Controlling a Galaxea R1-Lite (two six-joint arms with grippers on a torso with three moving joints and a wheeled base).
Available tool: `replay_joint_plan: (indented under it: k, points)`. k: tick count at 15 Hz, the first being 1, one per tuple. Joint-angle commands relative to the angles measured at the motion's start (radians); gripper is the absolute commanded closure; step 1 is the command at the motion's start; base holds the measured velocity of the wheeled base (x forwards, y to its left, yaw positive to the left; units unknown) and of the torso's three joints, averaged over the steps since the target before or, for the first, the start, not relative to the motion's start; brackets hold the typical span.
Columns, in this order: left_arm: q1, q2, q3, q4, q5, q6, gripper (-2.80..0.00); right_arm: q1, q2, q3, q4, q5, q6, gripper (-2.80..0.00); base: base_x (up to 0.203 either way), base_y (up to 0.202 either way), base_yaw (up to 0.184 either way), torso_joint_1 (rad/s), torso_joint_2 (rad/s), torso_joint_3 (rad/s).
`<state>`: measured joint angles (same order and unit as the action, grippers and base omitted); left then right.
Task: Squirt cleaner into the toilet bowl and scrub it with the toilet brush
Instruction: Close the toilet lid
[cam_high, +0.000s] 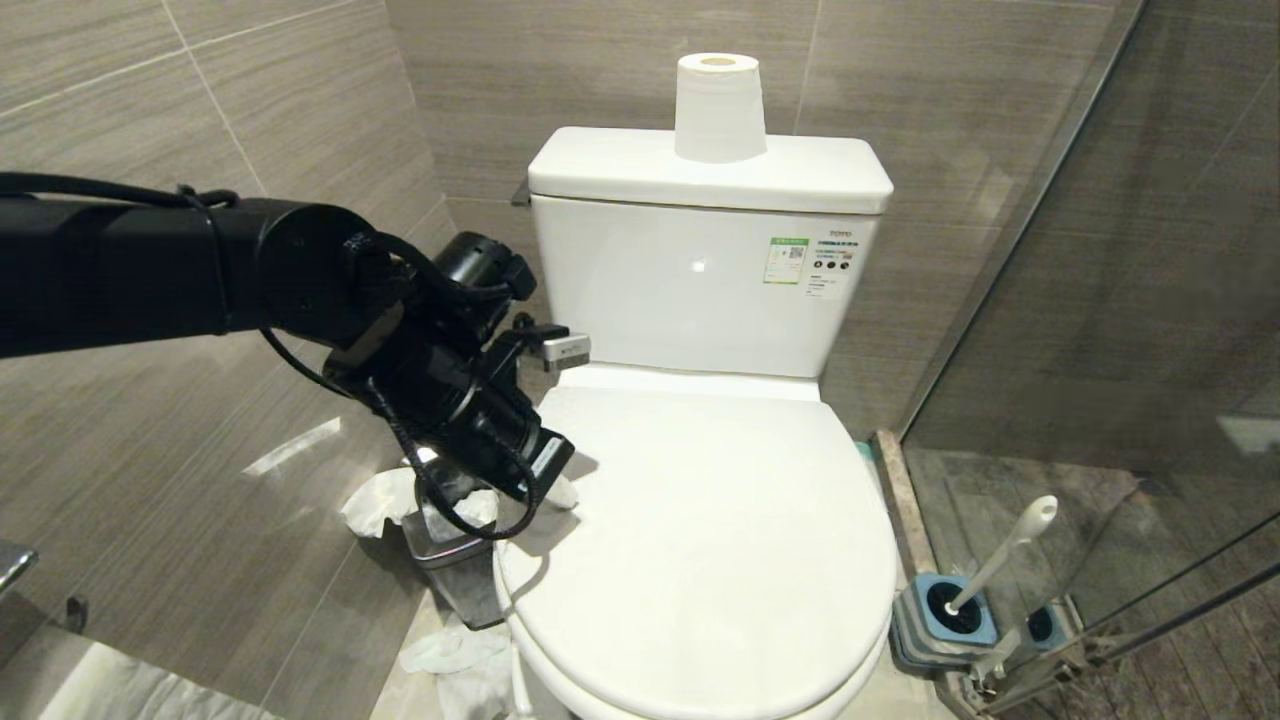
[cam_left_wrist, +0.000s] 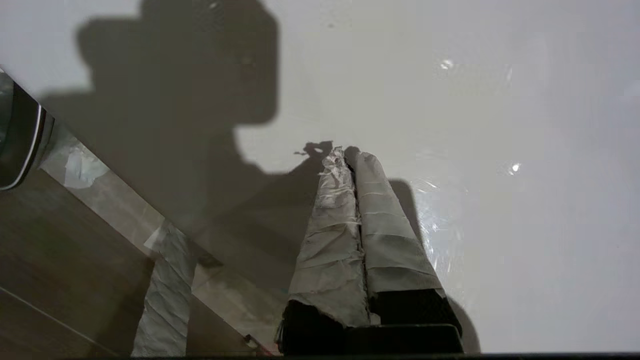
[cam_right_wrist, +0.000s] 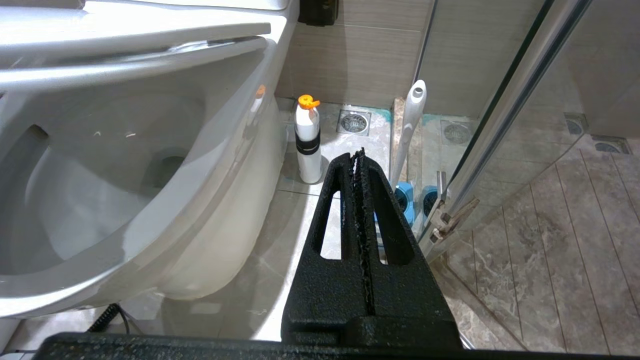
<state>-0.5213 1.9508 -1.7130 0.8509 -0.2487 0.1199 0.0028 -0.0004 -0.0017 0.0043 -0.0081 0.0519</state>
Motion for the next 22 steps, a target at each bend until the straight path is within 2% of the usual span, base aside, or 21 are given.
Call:
replay_joint_plan:
  k: [1,4,14,22]
  points:
    - [-0.002,0.019,0.006,0.005,0.000,-0.002,0.00,0.000,0.000,0.000,0.000,0.000,0.000,0.00,0.000,0.000,0.000,0.000,0.00,0.000]
    - [-0.012,0.042,0.011,0.005,0.002,-0.002,0.00,0.000,0.000,0.000,0.000,0.000,0.000,0.00,0.000,0.000,0.000,0.000,0.00,0.000]
    - [-0.060,0.154,0.007,-0.059,0.081,-0.005,0.00,0.000,0.000,0.000,0.000,0.000,0.000,0.00,0.000,0.000,0.000,0.000,0.00,0.000]
    - [-0.065,0.205,0.020,-0.061,0.090,-0.026,0.00,0.000,0.000,0.000,0.000,0.000,0.000,0.00,0.000,0.000,0.000,0.000,0.00,0.000]
